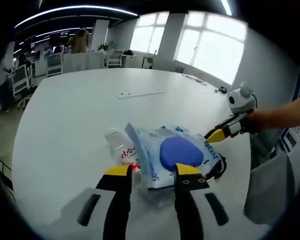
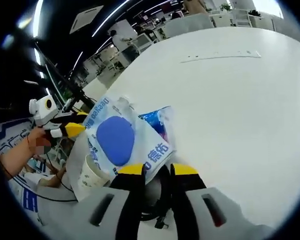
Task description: Arrange the tabletop items into an orderly group along one side of the table until the central work area is clear of visible clutter.
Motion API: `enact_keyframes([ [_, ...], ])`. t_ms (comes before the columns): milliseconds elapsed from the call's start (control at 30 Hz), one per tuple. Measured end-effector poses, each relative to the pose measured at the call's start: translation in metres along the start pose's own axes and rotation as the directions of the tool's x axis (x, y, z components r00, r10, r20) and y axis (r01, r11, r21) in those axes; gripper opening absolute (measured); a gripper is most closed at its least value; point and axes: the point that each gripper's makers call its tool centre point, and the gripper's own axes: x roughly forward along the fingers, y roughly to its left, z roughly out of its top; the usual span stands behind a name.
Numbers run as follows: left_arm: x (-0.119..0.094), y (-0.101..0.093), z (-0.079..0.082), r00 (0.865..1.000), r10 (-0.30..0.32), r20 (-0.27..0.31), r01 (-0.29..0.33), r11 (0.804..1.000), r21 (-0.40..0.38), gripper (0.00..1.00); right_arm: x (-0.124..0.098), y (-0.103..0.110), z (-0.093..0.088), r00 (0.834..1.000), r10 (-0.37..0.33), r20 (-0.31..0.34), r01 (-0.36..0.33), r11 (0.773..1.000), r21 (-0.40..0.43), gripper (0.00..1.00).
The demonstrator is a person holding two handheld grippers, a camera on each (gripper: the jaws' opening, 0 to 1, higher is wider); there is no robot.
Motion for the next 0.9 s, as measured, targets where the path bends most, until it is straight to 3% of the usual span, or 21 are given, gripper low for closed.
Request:
enact_keyframes([
  [433, 0.006, 0.001, -0.01, 1.0, 0.007, -0.027, -0.007, 1.0, -0.004, 0.11, 0.003, 0.0, 0.0, 1.0, 0.002, 0.01, -0.003, 0.998, 0.063, 0.05],
  [900, 0.002, -0.005, -0.006, 1.0, -0.001, -0.016, 0.001, 1.0, -0.014, 0.04, -0.005, 0.005, 0.003, 0.999, 0.025, 0.024, -0.028, 0.991, 0.127, 0.0],
])
